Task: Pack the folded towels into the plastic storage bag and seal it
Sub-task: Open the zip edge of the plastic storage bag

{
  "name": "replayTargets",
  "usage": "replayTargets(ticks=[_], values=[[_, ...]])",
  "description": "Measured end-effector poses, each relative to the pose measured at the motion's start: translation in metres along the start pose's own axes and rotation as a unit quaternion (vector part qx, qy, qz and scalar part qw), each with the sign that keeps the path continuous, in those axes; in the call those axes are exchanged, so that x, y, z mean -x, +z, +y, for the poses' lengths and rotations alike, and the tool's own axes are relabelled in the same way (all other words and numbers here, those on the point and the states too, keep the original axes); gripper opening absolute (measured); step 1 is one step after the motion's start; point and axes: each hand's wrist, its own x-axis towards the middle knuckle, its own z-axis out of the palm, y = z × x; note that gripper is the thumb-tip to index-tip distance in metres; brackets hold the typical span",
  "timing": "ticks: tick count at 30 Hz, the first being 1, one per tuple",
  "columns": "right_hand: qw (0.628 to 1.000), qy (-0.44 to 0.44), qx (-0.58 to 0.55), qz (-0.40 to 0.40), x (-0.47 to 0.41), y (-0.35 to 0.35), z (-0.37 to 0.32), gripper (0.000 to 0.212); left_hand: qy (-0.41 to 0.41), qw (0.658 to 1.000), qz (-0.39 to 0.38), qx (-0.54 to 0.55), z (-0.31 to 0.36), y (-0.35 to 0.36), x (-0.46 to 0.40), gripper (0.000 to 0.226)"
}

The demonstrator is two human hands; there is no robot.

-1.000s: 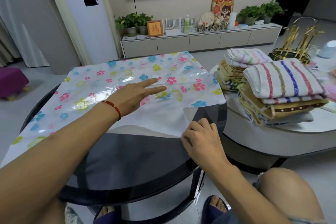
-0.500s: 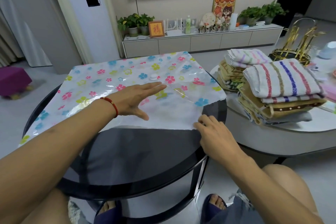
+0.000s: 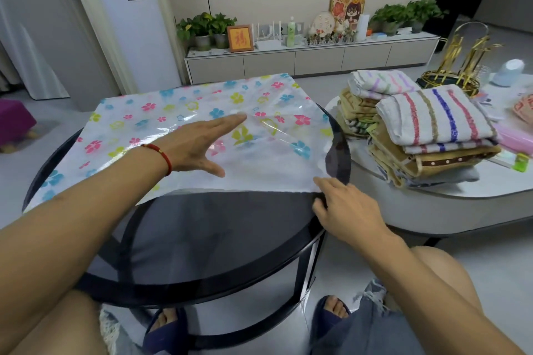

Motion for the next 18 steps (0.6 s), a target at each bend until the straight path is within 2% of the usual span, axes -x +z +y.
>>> replayTargets(ticks=[3,7,9,11,12,13,15,18], values=[[0.987,0.06,-0.128,-0.071,0.008,0.005,0.005,0.063,-0.005,1.0,0.02,0.017,-0.008,-0.01,-0.005,0.12],[0.972,0.073,-0.206,-0.086,0.009,-0.013,-0.004,0.071,0.002,1.0,0.021,0.002,-0.003,-0.014,-0.01,0.118],[0.989,0.052,-0.141,-0.003,0.014,-0.019,-0.023,0.064,-0.001,1.0,0.01,0.012,0.004,-0.01,-0.008,0.117],[0.994,-0.013,-0.014,0.107,0.015,-0.02,-0.06,0.046,-0.011,1.0,-0.007,0.014,0.011,-0.005,-0.003,0.115],[0.99,-0.053,0.017,0.129,0.013,-0.019,-0.083,0.038,-0.014,1.0,-0.012,0.013,0.015,-0.003,-0.001,0.114],[0.986,-0.093,0.022,0.135,0.009,-0.017,-0.105,0.035,-0.013,1.0,-0.016,0.016,0.019,-0.003,0.002,0.112],[0.984,-0.157,0.011,0.086,-0.004,-0.005,-0.14,0.033,-0.014,0.999,-0.019,0.03,0.027,-0.006,0.008,0.11],[0.985,-0.161,0.036,0.049,-0.02,0.013,-0.15,0.025,-0.05,0.998,-0.033,0.026,0.03,-0.006,0.035,0.107]])
